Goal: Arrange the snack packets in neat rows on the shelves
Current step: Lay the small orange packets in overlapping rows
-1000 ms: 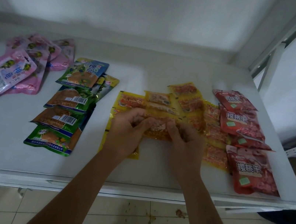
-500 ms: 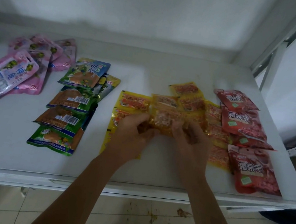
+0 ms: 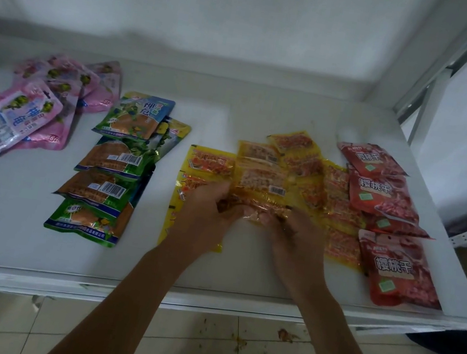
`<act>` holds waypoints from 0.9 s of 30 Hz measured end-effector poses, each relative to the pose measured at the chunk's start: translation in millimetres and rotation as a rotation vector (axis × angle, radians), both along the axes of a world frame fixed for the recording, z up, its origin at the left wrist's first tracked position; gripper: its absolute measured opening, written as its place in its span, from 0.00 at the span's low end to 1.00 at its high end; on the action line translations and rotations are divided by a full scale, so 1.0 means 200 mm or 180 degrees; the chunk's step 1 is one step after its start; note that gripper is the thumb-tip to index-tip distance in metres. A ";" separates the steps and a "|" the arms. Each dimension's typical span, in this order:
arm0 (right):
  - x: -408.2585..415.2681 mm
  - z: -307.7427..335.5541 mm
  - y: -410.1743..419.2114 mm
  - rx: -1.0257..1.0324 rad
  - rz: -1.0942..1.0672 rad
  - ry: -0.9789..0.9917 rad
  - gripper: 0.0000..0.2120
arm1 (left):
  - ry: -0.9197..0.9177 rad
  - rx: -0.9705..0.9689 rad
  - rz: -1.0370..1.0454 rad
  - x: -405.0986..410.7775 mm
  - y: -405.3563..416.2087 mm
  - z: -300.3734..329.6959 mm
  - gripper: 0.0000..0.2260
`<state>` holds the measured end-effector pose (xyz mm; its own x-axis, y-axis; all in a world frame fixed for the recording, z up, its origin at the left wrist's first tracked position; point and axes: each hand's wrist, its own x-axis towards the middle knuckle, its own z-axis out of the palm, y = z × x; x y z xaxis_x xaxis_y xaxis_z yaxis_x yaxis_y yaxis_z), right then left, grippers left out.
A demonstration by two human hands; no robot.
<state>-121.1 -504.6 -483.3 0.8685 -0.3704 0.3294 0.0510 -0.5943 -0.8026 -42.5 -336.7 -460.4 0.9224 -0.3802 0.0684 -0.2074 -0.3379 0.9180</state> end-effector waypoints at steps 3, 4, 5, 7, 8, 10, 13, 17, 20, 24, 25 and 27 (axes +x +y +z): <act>0.00 0.01 -0.01 0.0029 0.0035 -0.0120 0.30 | 0.0015 0.0058 0.0007 0.00 0.01 -0.01 0.14; -0.01 0.02 -0.01 -0.0030 0.0017 -0.0141 0.26 | 0.0003 0.0090 0.0007 0.00 0.01 -0.01 0.15; -0.01 0.03 0.00 -0.0075 -0.0004 -0.0119 0.23 | 0.0005 0.0090 -0.0018 0.01 0.00 -0.01 0.13; -0.02 0.04 0.01 0.0157 -0.0009 0.0118 0.19 | 0.0106 -0.0003 -0.0041 0.00 -0.01 0.00 0.07; -0.02 0.06 0.02 0.0477 0.0002 0.0248 0.16 | 0.0168 -0.0064 -0.0036 0.00 -0.01 0.01 0.07; -0.01 0.12 0.03 0.1315 0.0169 0.0295 0.13 | 0.0272 -0.0095 -0.0052 0.00 0.00 0.01 0.09; 0.03 0.20 0.01 0.2051 0.0027 0.0327 0.14 | 0.0261 0.0086 -0.0151 0.00 0.00 0.02 0.07; 0.07 0.21 0.01 0.2360 -0.0331 0.0638 0.06 | 0.0357 -0.0380 -0.0295 -0.01 0.01 0.05 0.20; 0.08 0.24 0.01 0.2357 -0.0302 0.0776 0.05 | 0.0505 -0.0636 0.0047 0.04 -0.01 0.09 0.21; 0.14 0.31 -0.01 0.2441 -0.0313 0.1101 0.08 | 0.0597 -0.0587 0.0280 0.11 -0.05 0.12 0.10; 0.17 0.33 -0.01 0.2565 -0.0321 0.1203 0.10 | 0.0721 -0.0671 0.0269 0.12 -0.05 0.12 0.07; 0.24 0.37 -0.03 0.2701 -0.0332 0.1446 0.16 | 0.0827 -0.0700 0.0080 0.15 -0.03 0.11 0.07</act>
